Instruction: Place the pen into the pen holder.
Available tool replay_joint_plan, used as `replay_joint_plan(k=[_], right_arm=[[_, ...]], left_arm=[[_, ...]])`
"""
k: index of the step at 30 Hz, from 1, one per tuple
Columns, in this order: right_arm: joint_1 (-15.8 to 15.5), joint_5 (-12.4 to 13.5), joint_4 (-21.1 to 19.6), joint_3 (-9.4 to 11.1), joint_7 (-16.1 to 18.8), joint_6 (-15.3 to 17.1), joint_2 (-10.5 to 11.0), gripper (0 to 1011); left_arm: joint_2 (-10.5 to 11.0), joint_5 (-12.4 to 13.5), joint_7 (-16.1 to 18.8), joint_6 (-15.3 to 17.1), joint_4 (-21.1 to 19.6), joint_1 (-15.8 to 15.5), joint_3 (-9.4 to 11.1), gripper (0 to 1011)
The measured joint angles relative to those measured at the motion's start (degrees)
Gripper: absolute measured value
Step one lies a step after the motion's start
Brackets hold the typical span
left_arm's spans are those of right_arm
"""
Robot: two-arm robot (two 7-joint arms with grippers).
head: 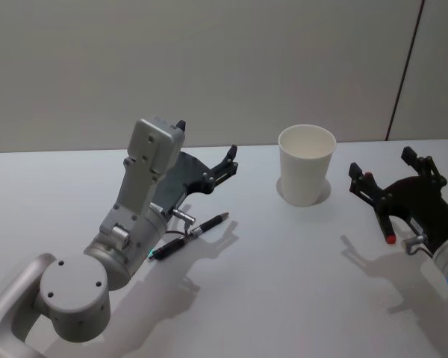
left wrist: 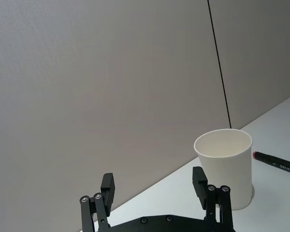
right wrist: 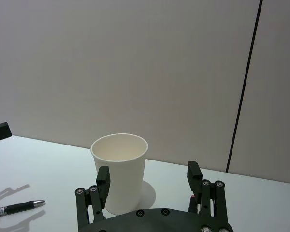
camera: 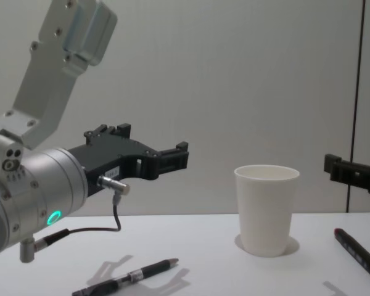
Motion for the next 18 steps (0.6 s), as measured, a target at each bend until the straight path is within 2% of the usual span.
replay_joint_plan(k=[18], right_arm=[[0.0, 0.0, 0.0, 0.0, 0.0, 0.0, 0.0, 1001]], left_arm=[[0.0, 0.0, 0.0, 0.0, 0.0, 0.0, 0.0, 1001]])
